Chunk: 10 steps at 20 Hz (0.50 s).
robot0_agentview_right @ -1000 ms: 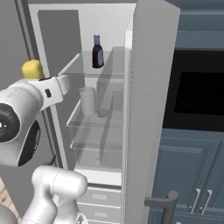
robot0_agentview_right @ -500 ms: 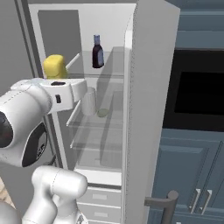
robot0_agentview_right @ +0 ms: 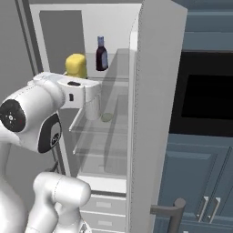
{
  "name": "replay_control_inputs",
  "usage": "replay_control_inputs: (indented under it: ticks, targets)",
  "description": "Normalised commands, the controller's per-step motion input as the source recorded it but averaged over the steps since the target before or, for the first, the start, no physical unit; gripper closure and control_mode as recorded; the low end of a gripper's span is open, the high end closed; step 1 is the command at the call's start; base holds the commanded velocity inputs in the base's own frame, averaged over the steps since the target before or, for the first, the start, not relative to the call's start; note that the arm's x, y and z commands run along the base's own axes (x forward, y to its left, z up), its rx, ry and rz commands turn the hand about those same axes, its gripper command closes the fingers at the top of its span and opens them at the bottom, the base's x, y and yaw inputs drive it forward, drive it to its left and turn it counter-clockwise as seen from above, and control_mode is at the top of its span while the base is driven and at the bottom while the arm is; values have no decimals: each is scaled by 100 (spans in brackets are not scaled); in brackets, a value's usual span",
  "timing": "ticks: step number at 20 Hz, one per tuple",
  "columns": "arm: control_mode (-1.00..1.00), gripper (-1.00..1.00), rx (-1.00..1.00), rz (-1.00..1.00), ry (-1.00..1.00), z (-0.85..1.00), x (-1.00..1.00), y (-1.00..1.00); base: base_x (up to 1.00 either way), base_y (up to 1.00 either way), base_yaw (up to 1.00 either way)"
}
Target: Place the condiment bottle and mustard from the counter to the top shelf of the fridge. If the existing items in the fridge are on the top shelf, move them to other shelves.
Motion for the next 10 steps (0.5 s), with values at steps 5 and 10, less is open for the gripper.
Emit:
replay_control_inputs:
  ticks: [5,10]
  targets:
    - [-100,100,4,0,16,0,67,-14,0,0,0]
    - [-100,100,0,0,13,0,66,-6,0,0,0]
